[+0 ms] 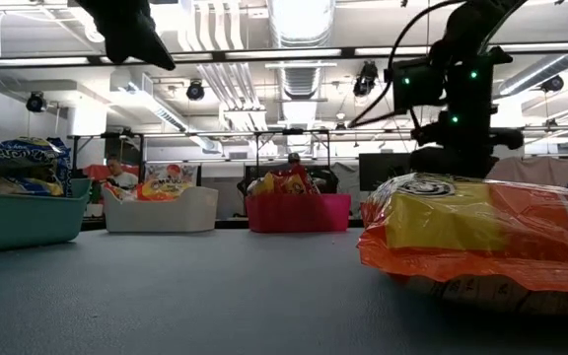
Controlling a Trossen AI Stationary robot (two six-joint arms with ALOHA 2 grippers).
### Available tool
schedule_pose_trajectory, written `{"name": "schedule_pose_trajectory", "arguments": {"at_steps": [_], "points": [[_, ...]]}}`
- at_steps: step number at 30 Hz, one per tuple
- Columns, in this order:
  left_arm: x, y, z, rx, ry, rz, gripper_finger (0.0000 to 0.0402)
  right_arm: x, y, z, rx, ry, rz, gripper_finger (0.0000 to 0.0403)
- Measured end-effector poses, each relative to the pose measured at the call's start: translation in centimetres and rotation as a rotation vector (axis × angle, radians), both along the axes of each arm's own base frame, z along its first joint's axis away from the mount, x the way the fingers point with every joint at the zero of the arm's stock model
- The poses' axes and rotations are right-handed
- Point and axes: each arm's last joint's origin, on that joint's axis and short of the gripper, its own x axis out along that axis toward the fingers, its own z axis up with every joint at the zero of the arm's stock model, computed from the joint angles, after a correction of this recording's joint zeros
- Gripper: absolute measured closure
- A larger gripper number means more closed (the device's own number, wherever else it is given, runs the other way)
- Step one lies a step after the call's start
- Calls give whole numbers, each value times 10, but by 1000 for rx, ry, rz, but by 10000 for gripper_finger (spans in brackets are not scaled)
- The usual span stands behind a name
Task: Sort Maruchan noodles
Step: Put the red noodle pack into the red bin
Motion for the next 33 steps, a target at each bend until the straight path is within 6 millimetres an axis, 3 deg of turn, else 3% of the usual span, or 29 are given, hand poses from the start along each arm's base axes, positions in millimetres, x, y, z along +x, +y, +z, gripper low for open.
{"name": "schedule_pose_trajectory", "arguments": {"at_steps": [6, 12, 17, 22, 27, 33], "points": [[12, 6, -12, 61, 49, 54, 355, -6, -4, -2, -5, 22, -73, 394], [22, 15, -24, 75, 103, 96, 355, -8, -3, -16, -12, -31, -82, 394], [26, 14, -28, -54, 124, 65, 355, -6, -1, -23, -19, -83, -81, 394], [28, 7, -23, -213, 107, -47, 355, 6, 2, -32, 23, -151, -61, 394], [35, -2, -16, -247, 66, -169, 355, 30, 12, -42, 89, -292, 68, 394], [39, -4, -13, -228, 51, -208, 355, 58, 25, -24, 91, -442, 261, 394]]}}
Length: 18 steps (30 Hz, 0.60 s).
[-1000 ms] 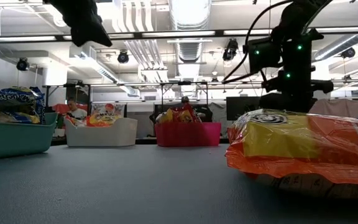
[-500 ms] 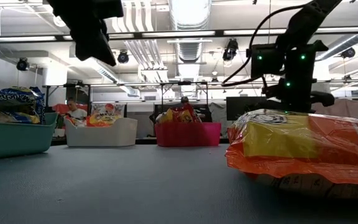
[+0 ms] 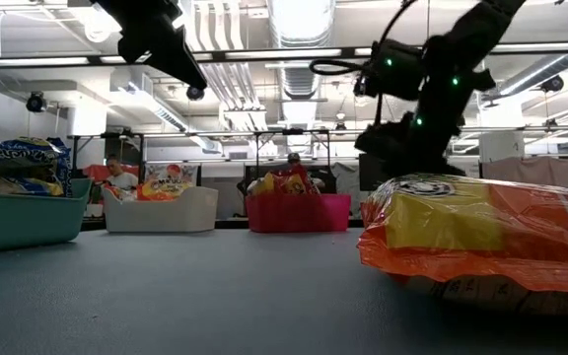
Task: Sort Maruchan noodles
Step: Put the red noodle pack into the red bin
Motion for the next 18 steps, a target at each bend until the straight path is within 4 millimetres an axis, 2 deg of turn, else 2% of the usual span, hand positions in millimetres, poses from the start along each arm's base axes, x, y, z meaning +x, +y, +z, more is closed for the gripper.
{"name": "schedule_pose_trajectory", "arguments": {"at_steps": [5, 11, 14, 18], "points": [[0, 0, -1, 1, 3, -1, 355, -11, -5, 24, -81, 183, -33, 394], [-1, 2, 1, 68, -21, 51, 355, -44, -22, 45, -200, 533, -276, 394], [-1, 4, 2, 117, -40, 89, 355, -59, -30, 44, -185, 627, -388, 394], [-1, 4, 2, 130, -44, 97, 355, -76, -39, 30, -158, 687, -458, 394]]}}
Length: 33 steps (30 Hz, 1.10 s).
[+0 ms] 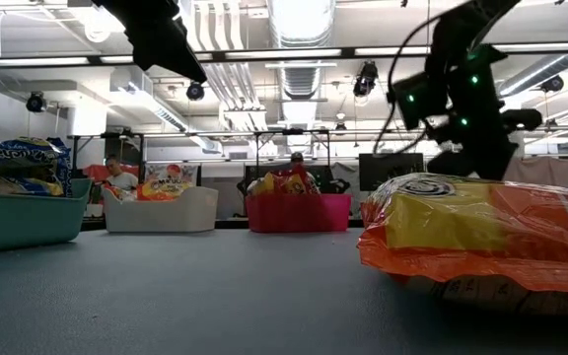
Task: Sort Maruchan noodles
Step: Put the red noodle pack into the red bin
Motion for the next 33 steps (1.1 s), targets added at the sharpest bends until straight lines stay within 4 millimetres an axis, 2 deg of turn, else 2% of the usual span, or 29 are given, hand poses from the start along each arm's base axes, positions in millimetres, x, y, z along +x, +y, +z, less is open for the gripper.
{"name": "schedule_pose_trajectory", "arguments": {"at_steps": [6, 13, 16, 19, 22, 26, 29, 33], "points": [[0, 0, 0, 0, 0, 0, 355, -15, -4, -21, 14, 11, -67, 394], [0, 0, 0, -1, -6, 0, 355, -8, -4, -35, 73, -141, -29, 394], [1, 0, 0, -4, -13, 1, 355, 3, -3, -37, 136, -251, 28, 394], [1, -1, 1, -10, -25, 3, 355, 26, 4, -36, 199, -463, 143, 394], [2, -1, 1, -14, -36, 4, 355, 48, 20, -34, 256, -637, 280, 394], [3, -1, 1, -42, -56, 5, 355, 75, 41, -22, 218, -842, 463, 394], [7, -3, -2, -103, -55, -28, 355, 84, 54, -17, 218, -919, 547, 394], [17, -9, -11, -186, -29, -96, 354, 86, 65, -13, 226, -927, 598, 394]]}}
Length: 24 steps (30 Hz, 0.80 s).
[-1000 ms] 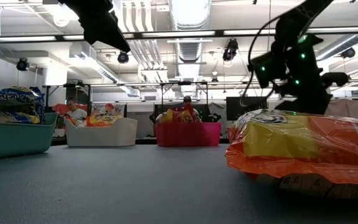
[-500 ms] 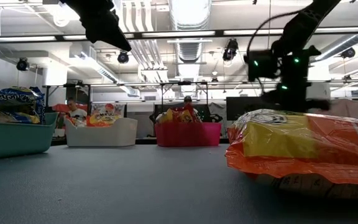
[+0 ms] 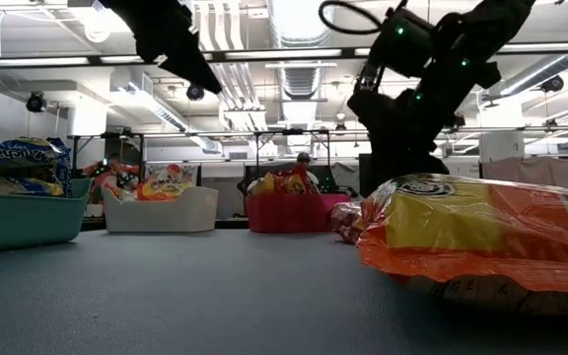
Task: Sort Maruchan noodles
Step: Put the red noodle pack into the red bin
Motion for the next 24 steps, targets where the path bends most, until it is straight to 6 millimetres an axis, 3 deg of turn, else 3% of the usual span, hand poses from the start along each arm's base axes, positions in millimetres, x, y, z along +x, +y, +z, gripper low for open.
{"name": "schedule_pose_trajectory", "arguments": {"at_steps": [7, 13, 24], "points": [[31, -12, -33, -31, 75, -144, 354, -7, 19, 4, 21, 48, 80, 394], [62, -14, -67, -65, 99, -280, 355, -26, 37, 10, 15, 142, 137, 394], [98, 14, -82, -141, -75, -328, 364, -62, 35, 2, -38, 62, 89, 394]]}}
